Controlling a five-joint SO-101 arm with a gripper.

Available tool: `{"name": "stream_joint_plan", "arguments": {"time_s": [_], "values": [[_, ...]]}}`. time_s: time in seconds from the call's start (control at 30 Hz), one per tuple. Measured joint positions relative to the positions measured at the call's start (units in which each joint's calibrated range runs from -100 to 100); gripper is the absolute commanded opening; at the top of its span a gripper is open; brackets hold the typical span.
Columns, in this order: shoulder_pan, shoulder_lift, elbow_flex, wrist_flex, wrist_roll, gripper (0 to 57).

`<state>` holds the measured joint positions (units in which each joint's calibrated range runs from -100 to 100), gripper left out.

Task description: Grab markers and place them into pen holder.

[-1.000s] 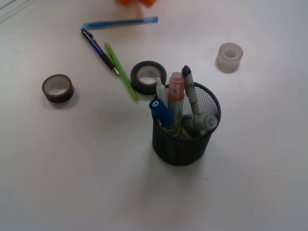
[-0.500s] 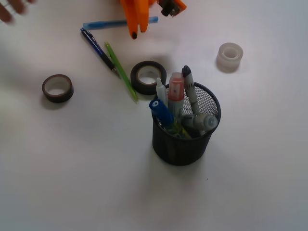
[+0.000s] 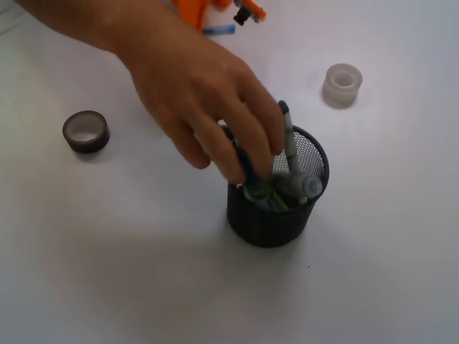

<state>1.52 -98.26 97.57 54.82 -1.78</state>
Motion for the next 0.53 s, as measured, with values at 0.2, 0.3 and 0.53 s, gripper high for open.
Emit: {"name": "stream_joint_plan", "arguments": {"time_s": [0.2, 0.3, 0.53], "values": [[-0.07, 0.00, 0.00, 0.69, 1.61, 1.4], [-0.59, 0.00, 0.00, 0.69, 1.81, 1.4], [-0.59, 0.00, 0.00, 0.69, 1.81, 1.4]]}}
